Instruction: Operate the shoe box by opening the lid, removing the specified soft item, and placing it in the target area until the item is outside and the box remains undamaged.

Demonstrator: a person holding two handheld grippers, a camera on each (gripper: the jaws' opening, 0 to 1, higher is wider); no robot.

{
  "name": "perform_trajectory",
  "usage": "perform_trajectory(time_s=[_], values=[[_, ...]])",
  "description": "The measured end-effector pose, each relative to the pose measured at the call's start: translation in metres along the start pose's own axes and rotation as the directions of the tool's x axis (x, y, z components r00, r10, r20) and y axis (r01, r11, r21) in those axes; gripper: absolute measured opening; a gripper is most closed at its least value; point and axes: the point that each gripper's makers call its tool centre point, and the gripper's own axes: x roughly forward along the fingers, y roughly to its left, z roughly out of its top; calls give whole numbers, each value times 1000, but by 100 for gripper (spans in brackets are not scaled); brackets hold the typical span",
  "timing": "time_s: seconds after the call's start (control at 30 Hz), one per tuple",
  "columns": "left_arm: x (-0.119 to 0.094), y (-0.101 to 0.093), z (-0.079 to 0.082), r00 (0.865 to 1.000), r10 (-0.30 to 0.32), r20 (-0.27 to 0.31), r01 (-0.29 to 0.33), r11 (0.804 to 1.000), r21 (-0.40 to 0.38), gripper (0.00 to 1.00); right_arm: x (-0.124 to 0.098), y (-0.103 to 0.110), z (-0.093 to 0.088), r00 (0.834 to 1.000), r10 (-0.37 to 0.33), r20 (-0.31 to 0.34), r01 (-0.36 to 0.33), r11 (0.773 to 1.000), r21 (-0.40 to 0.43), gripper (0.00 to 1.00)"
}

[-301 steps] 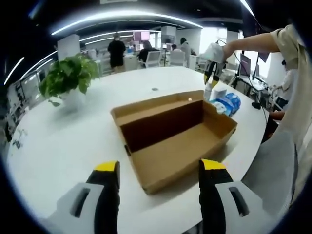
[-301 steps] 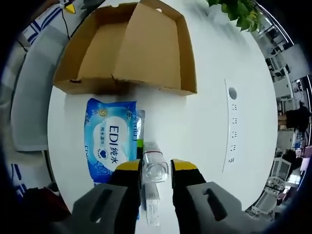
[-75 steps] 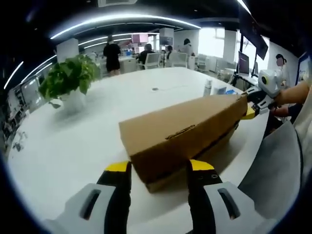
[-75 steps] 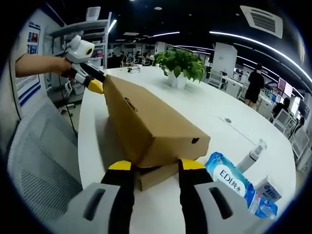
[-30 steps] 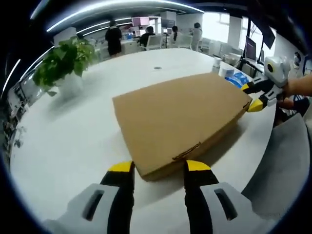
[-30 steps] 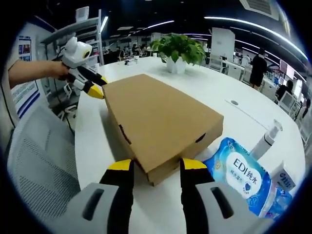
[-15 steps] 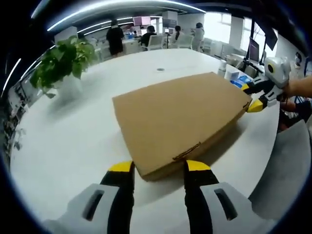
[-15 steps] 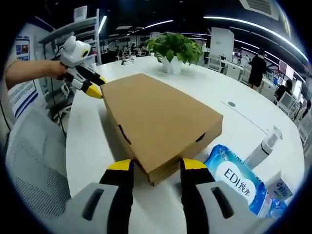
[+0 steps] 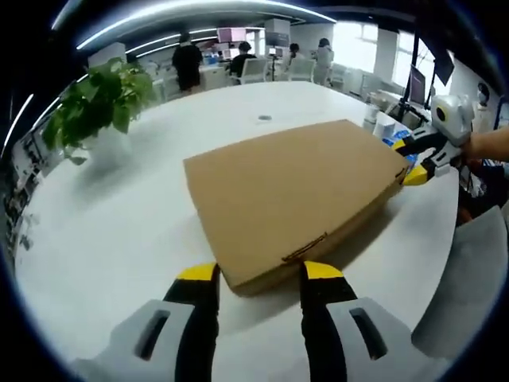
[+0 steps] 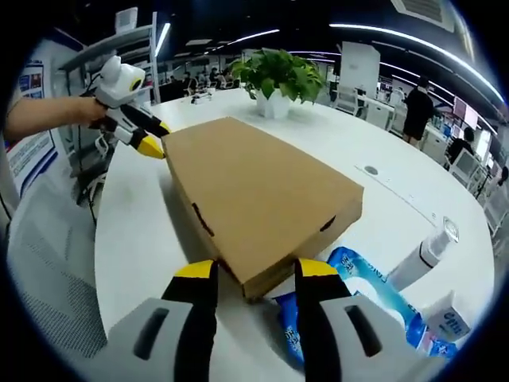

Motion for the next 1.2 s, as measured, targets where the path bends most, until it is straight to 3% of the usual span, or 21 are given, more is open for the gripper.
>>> perform_trajectory(time_s=[0.4, 0.57, 0.77, 1.2], values=[[4, 2, 3, 1000, 1, 0, -1, 1000, 14, 38, 3, -9, 2, 1000, -17, -7, 17, 1000, 0, 37], [-1, -4, 5, 1000, 4, 11, -5, 998, 57, 45, -3, -11, 4, 999, -46, 6, 46, 999, 17, 38], [-17, -10, 4, 999, 21, 24, -22, 999, 47, 49, -28, -9, 14, 995, -81, 60, 80, 996, 34, 42], [-55, -35, 9, 990, 35, 140, -35, 999, -3, 57, -90, -14, 2, 976, -195, 102, 187, 979, 83, 48]])
